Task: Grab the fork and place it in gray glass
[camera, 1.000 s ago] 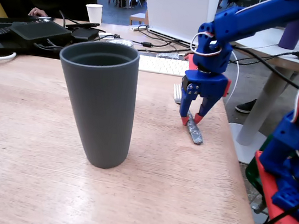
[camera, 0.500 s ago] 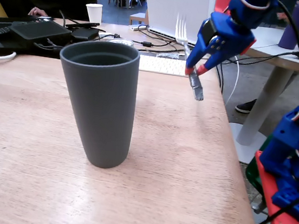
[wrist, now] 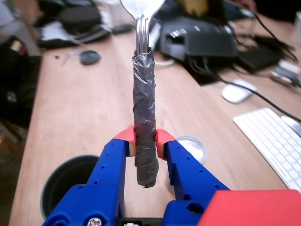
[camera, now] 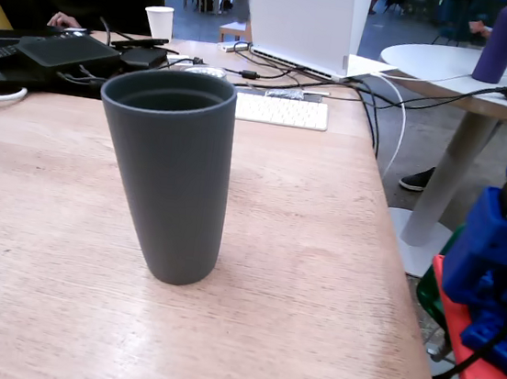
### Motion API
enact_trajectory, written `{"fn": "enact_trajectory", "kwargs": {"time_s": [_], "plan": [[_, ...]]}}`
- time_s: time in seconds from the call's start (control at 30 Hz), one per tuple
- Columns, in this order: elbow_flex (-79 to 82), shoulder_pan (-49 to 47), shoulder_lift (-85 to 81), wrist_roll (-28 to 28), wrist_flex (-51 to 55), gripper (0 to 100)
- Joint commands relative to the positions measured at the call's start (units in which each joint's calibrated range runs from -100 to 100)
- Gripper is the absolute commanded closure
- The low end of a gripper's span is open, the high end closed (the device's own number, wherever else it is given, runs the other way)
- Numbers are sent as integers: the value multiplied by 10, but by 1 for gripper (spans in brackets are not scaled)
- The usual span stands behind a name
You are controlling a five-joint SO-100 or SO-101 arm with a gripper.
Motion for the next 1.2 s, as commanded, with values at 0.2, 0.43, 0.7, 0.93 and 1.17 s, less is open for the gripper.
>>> {"fn": "enact_trajectory", "kwargs": {"time_s": [0.2, 0.43, 0.7, 0.93, 1.17], "plan": [[11, -174, 1, 41, -96, 100], [145, -230, 0, 41, -200, 100], [256, -233, -10, 35, -201, 100], [340, -252, -85, 36, -202, 100], [394, -233, -91, 40, -313, 100]]}}
